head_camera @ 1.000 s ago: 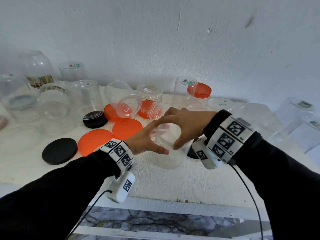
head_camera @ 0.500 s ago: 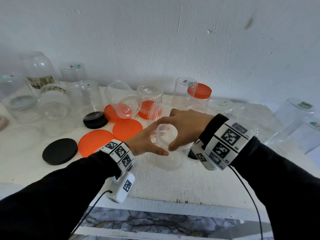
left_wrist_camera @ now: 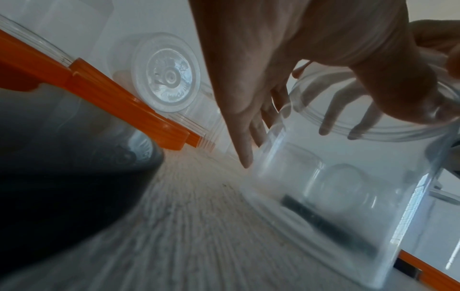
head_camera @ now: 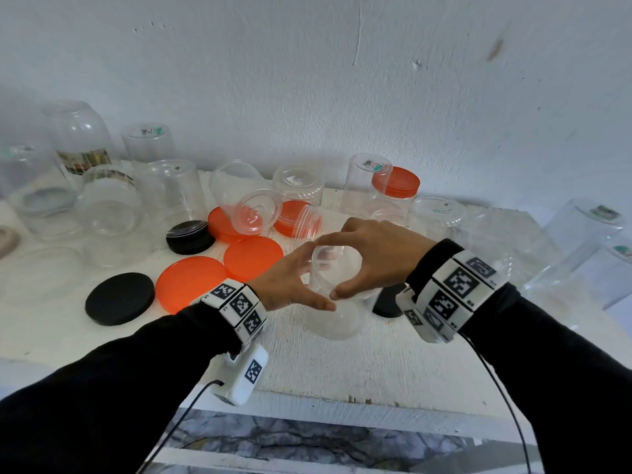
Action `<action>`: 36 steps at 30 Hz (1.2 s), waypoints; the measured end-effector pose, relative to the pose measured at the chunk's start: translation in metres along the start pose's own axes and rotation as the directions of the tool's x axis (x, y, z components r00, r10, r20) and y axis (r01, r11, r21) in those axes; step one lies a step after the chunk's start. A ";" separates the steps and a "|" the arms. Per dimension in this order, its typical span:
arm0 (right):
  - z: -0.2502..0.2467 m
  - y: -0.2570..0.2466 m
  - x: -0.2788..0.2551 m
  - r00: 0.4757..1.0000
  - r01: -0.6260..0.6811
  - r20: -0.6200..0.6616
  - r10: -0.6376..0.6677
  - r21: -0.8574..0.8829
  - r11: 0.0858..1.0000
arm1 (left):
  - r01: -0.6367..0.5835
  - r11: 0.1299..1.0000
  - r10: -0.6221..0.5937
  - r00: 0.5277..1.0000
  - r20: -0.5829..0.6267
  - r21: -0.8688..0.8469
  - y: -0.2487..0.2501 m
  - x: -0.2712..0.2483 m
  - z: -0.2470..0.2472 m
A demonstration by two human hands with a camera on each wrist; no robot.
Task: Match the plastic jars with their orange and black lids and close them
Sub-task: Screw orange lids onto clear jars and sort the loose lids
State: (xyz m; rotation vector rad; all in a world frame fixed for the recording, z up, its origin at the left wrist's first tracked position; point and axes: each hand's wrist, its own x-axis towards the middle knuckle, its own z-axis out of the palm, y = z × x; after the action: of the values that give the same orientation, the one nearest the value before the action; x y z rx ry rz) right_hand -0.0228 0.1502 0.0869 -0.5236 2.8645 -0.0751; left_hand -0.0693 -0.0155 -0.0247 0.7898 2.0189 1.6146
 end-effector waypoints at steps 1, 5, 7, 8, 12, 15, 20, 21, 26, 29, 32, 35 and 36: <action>0.001 0.000 0.000 1.000 -0.003 -0.008 0.003 0.002 1.000 | 0.000 1.000 0.000 1.000 -0.005 -0.001 0.000 -0.001 0.001; 0.004 0.001 0.000 0.999 -0.013 -0.044 0.013 0.000 1.000 | -0.005 1.000 0.005 1.000 -0.023 0.004 0.003 -0.003 0.002; 0.006 0.001 -0.001 0.998 -0.017 -0.064 0.017 -0.001 1.000 | -0.004 1.000 0.004 1.000 -0.029 0.003 0.005 -0.005 0.003; 0.007 0.001 -0.001 0.997 -0.019 -0.074 0.019 -0.003 1.000 | -0.002 1.000 0.002 1.000 -0.028 0.002 0.006 -0.006 0.004; 0.010 0.001 -0.003 0.995 -0.013 -0.102 0.009 -0.040 0.999 | 0.015 1.000 -0.014 1.000 -0.021 0.019 0.012 -0.010 0.004; 0.005 0.001 -0.006 0.992 0.020 -0.123 -0.022 -0.019 1.000 | 0.001 0.999 0.002 0.997 -0.082 0.045 0.020 -0.017 0.001; -0.028 0.013 -0.008 0.964 0.080 -0.262 -0.040 0.144 0.986 | -0.059 0.998 0.049 0.942 -0.331 -0.020 0.044 -0.031 -0.026; -0.036 0.018 -0.006 0.954 0.101 -0.298 -0.045 0.176 0.979 | -0.089 0.996 0.073 0.917 -0.392 -0.023 0.048 -0.034 -0.033; -0.061 0.032 0.017 0.870 0.196 -0.493 -0.018 0.312 0.930 | -0.051 0.984 0.155 0.727 -0.669 0.172 0.053 -0.046 -0.063; -0.069 0.037 0.045 0.814 0.231 -0.580 0.025 0.363 0.903 | 0.038 0.956 0.203 0.631 -0.749 0.291 0.045 -0.052 -0.078; -0.077 0.039 0.075 0.781 0.250 -0.622 0.048 0.382 0.890 | 0.145 0.902 0.251 0.590 -0.767 0.406 0.036 -0.057 -0.094; -0.086 0.037 0.106 0.783 0.248 -0.620 0.053 0.388 0.888 | 0.240 0.824 0.296 0.589 -0.752 0.513 0.030 -0.054 -0.118; -0.091 0.034 0.119 0.786 0.243 -0.616 0.057 0.392 0.887 | 0.273 0.801 0.302 0.586 -0.752 0.533 0.028 -0.052 -0.129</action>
State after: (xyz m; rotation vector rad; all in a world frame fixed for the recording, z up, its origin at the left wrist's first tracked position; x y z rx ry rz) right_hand -0.1636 0.1409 0.1464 -0.6317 3.2434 -1.1099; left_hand -0.1095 -0.1396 0.0311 0.1766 3.3308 1.4527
